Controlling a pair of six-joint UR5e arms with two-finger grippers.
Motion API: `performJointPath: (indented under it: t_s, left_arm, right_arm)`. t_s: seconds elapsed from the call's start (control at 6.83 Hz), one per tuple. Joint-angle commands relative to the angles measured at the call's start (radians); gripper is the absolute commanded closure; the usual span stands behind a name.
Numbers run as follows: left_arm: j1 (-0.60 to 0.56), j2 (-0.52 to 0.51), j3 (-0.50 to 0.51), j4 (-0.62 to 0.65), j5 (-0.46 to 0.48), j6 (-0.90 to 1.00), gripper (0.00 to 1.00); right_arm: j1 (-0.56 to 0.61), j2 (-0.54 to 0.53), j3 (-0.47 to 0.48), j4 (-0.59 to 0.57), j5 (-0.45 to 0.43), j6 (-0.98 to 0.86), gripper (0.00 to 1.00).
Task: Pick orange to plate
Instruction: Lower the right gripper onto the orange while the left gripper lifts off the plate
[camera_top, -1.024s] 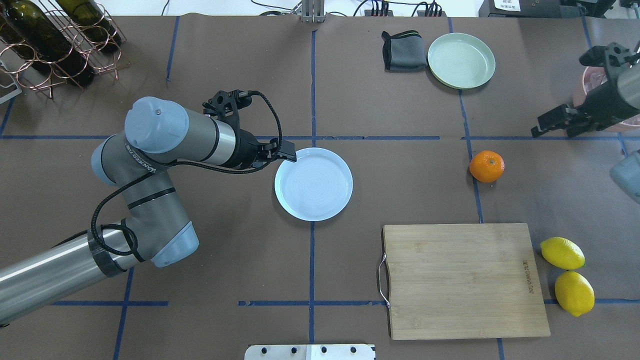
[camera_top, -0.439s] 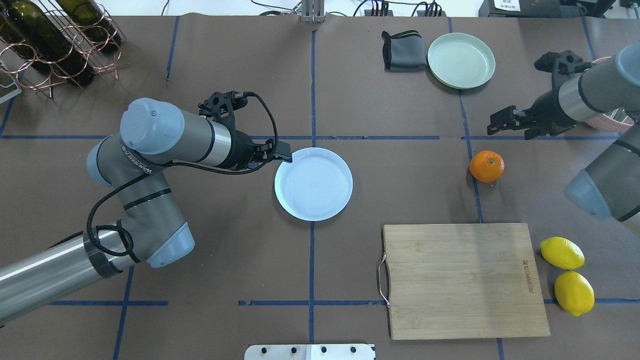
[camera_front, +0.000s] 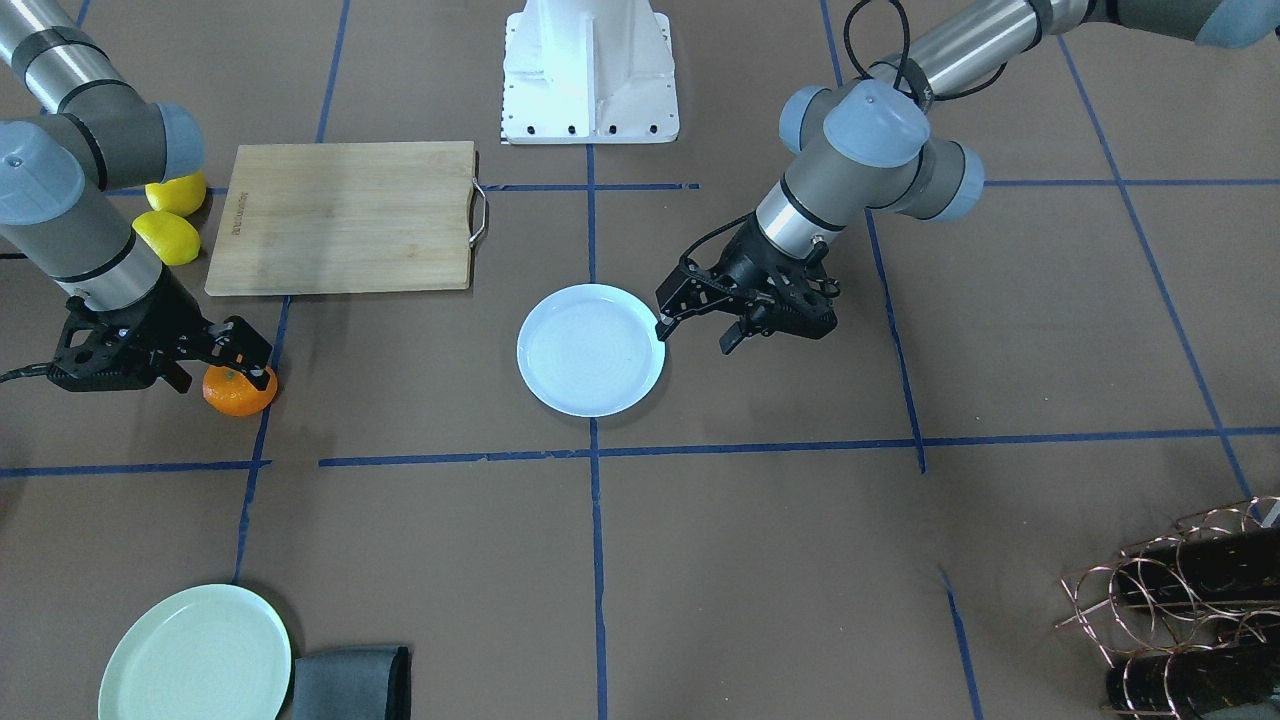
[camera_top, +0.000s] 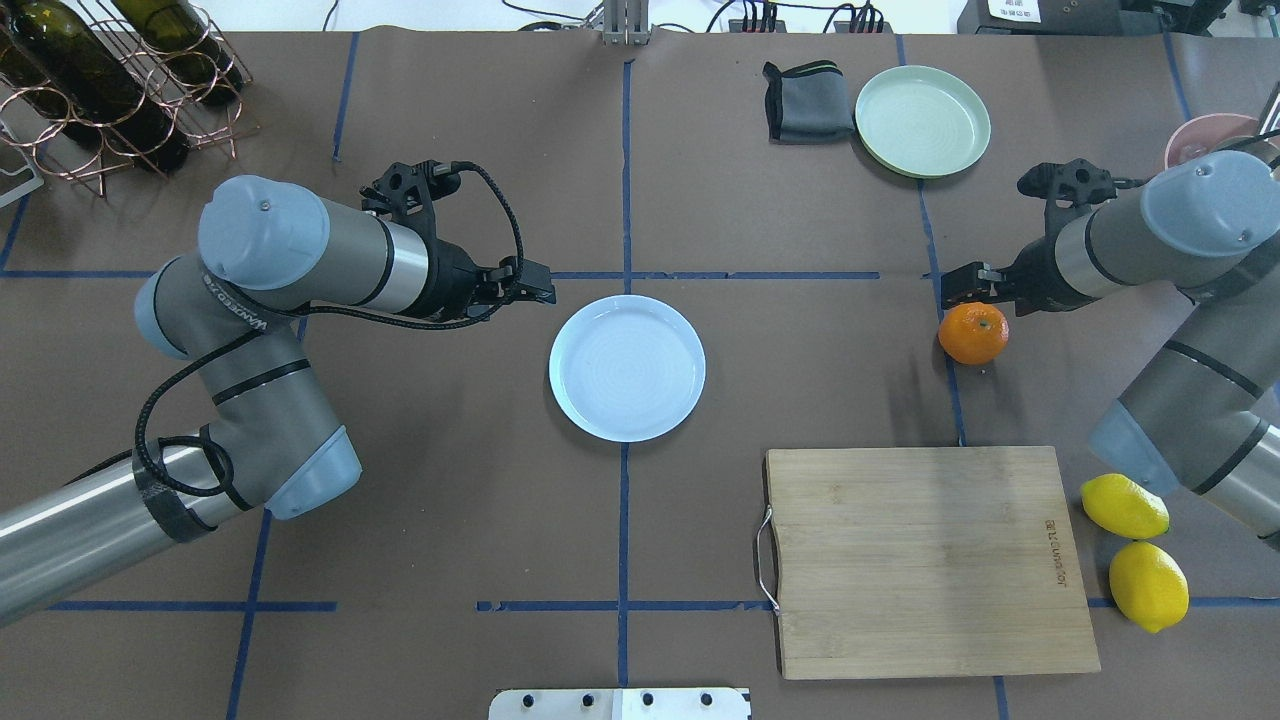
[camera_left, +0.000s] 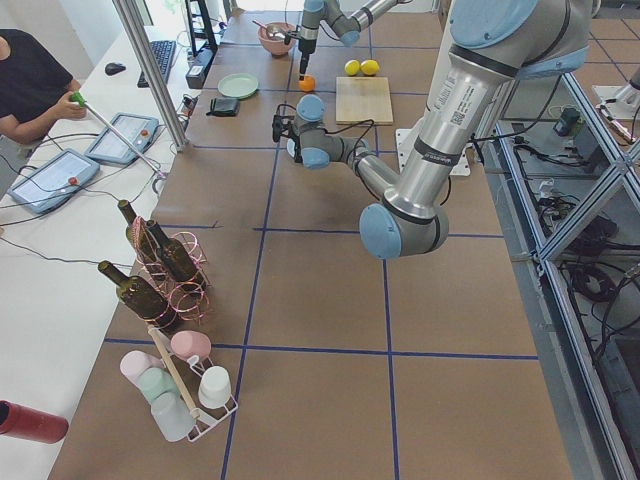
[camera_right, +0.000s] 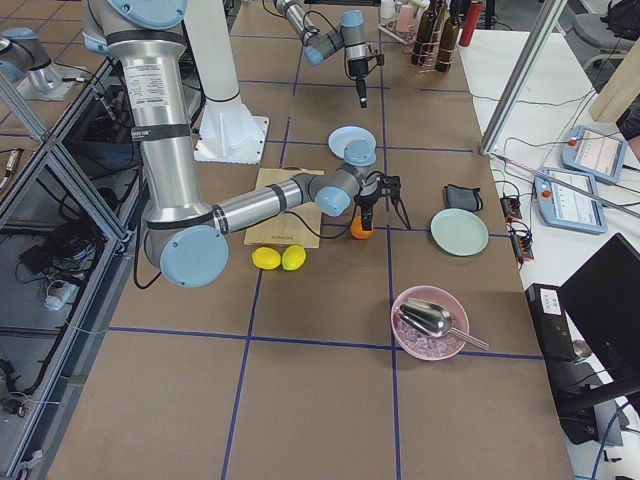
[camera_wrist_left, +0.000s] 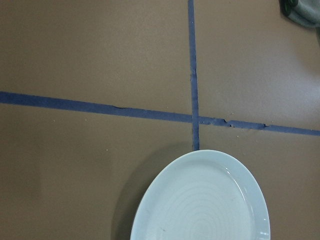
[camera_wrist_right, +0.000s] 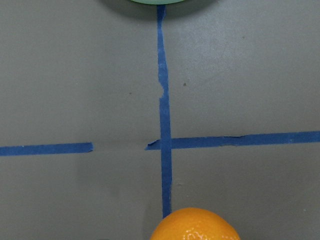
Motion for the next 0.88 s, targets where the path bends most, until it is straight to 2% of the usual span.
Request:
performJointPath:
  t_s: [0.0, 0.15, 0.44, 0.73]
  left_arm:
    - [-0.002, 0.007, -0.007, 0.0, 0.001, -0.001, 0.05]
    - [-0.002, 0.007, -0.007, 0.0, 0.003, -0.002, 0.0]
    - [-0.006, 0.009, -0.017, 0.0, 0.005, -0.002, 0.0]
    - [-0.013, 0.062, -0.075, 0.0, 0.005, 0.001, 0.0]
  right_arm:
    - [-0.02, -0.01, -0.012, 0.0, -0.019, 0.0, 0.0]
    - [-0.028, -0.008, -0.021, 0.002, -0.019, 0.0, 0.0]
    - [-0.032, -0.001, -0.033, 0.003, -0.016, 0.002, 0.0]
    - [-0.046, -0.004, -0.038, 0.003, -0.018, 0.0, 0.0]
